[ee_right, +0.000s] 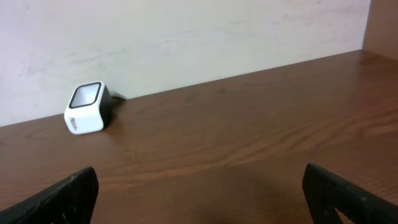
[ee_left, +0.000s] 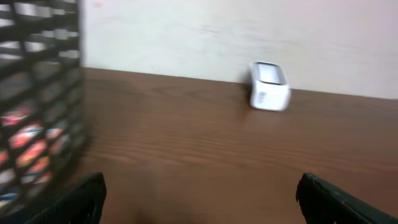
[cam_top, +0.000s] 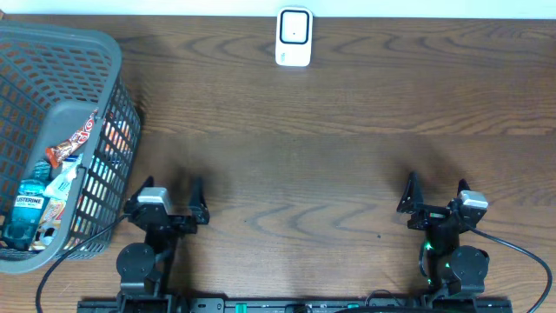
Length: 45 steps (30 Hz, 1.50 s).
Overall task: Scan the item barcode
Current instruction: 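Reach the left gripper into the basket and grasp the green wipes pack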
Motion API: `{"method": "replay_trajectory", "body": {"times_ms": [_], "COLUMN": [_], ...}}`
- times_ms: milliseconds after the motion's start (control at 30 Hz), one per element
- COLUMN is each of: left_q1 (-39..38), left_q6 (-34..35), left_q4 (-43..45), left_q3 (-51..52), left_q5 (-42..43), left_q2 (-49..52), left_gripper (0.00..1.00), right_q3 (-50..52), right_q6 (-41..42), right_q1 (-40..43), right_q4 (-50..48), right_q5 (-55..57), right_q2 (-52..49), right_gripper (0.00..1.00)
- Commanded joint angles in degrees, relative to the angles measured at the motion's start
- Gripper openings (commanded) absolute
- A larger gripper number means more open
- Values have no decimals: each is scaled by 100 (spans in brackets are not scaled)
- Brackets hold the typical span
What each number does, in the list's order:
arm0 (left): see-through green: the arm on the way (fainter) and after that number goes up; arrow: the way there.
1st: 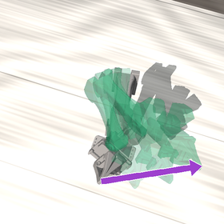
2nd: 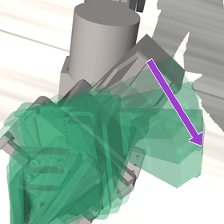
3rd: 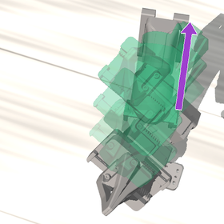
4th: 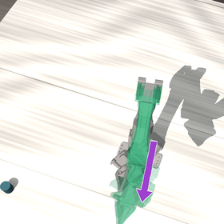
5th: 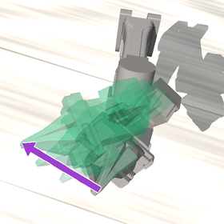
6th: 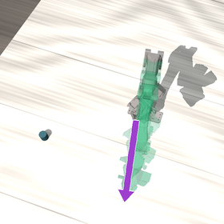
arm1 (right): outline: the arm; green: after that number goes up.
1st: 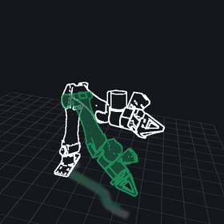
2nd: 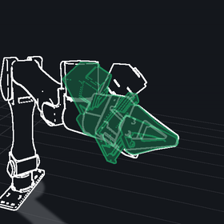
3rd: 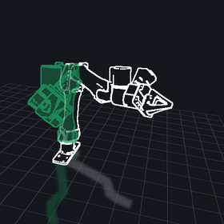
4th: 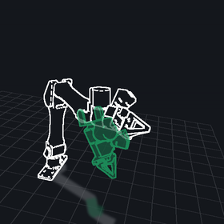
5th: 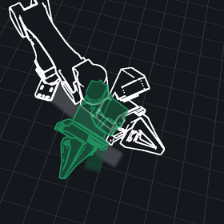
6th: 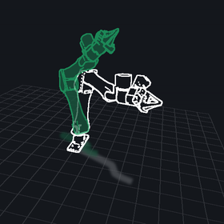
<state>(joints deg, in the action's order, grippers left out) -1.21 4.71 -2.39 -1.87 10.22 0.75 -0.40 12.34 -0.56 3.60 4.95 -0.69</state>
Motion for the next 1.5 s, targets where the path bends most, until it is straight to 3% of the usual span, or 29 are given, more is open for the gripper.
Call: {"method": "replay_trajectory", "body": {"times_ms": [0, 367, 633, 800, 933, 1067, 1200, 1367, 1467], "left_q1": [-17, -24, -26, -26, -26, -22, -15, 348, 907], "left_q6": [52, 146, 160, 544, -223, -365, -350, 1314, 1790], "left_q4": [-142, -417, -2063, -3960, -4872, -5403, -5228, -5069, -5180], "left_q3": [-227, -2070, -4621, -6710, -8220, -8633, -8625, -8861, -9130], "left_q5": [1016, 1661, 1641, 529, 431, 538, 358, -1283, -1364], "left_q2": [70, 1753, 3399, 4400, 5152, 5390, 5460, 5635, 6004], "left_gripper": [98, 98, 98, 98, 98, 98, 98, 98, 98], "right_q3": [9, 9, 9, 9, 9, 9, 9, 9, 9], "right_q6": [-81, -81, -81, -81, -81, -81, -81, -81, -81], "right_q1": [24, 24, 24, 24, 24, 24, 24, 24, 24], "right_q4": [9, 9, 9, 9, 9, 9, 9, 11, 9], "right_q5": [50, 50, 50, 50, 50, 50, 50, 50, 50], "right_q2": [31, 31, 31, 31, 31, 31, 31, 31, 31], "right_gripper": [99, 99, 99, 99, 99, 99, 99, 99, 99]}}
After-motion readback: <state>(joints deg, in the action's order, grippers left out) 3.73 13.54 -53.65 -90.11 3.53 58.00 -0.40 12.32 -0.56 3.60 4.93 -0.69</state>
